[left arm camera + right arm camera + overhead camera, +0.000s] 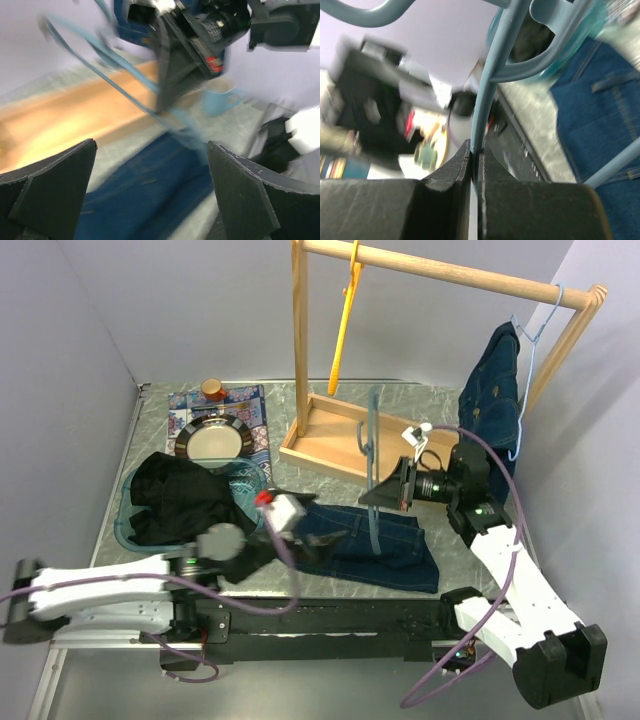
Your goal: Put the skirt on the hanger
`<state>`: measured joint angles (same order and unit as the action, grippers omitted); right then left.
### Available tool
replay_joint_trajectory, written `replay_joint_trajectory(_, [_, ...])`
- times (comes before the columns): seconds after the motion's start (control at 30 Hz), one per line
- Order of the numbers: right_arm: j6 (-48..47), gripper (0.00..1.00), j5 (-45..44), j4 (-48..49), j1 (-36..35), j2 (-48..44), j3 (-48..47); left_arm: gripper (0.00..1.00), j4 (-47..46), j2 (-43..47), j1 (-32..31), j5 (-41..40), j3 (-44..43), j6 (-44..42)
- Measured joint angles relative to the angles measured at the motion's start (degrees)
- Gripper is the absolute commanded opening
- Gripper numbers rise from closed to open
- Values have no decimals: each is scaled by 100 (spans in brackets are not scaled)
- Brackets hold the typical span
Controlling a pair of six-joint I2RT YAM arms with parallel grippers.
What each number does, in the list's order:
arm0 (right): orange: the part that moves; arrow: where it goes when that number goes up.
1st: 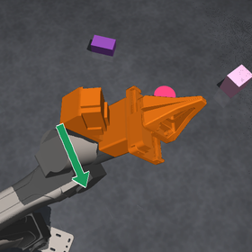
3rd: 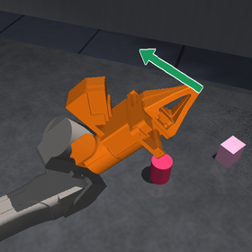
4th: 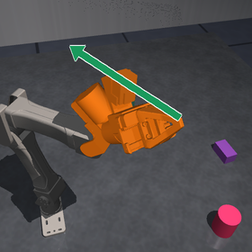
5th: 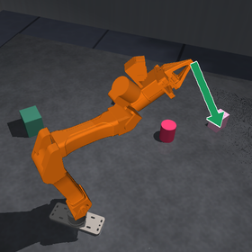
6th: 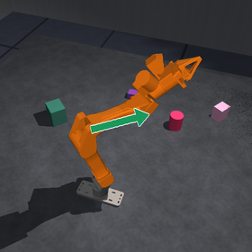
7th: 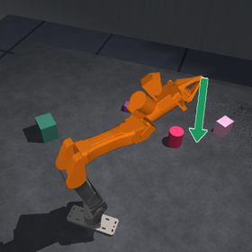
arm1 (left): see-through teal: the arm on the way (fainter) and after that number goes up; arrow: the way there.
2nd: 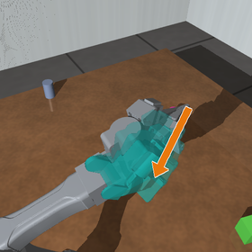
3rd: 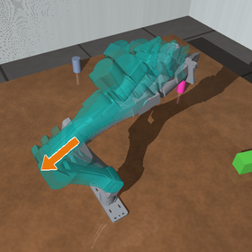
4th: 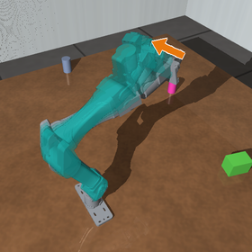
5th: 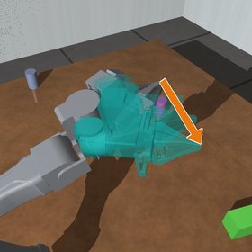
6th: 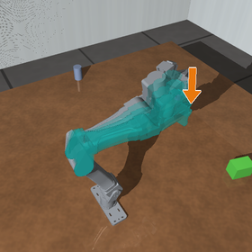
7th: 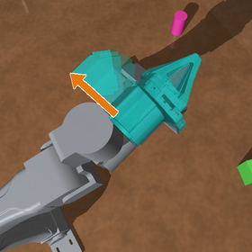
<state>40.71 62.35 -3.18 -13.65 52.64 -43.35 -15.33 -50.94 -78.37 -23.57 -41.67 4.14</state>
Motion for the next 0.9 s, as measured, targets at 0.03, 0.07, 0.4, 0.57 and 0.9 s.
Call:
replay_joint_trajectory(0.03, [-72, 0, 170, 52, -2, 9, 90, 97, 297, 299, 55, 70, 7, -358])
replay_joint_trajectory(0.07, [-188, 0, 380, 63, -2, 52, 153, 97, 614, 636, 107, 175, 26, -793])
replay_joint_trajectory(0.4, [-2614, 0, 1209, -1373, -750, 713, -516, 97, 2535, 2610, 168, 601, 256, -3672])
replay_joint_trajectory(0.57, [-3943, 0, 1008, -2592, -1373, 1108, -1075, 97, 3335, 2295, 170, 625, -35, -4293])
replay_joint_trajectory(0.9, [-6262, 0, -175, -4734, -2330, 2100, -2142, 97, 4232, 2133, 170, 702, -935, -4754])
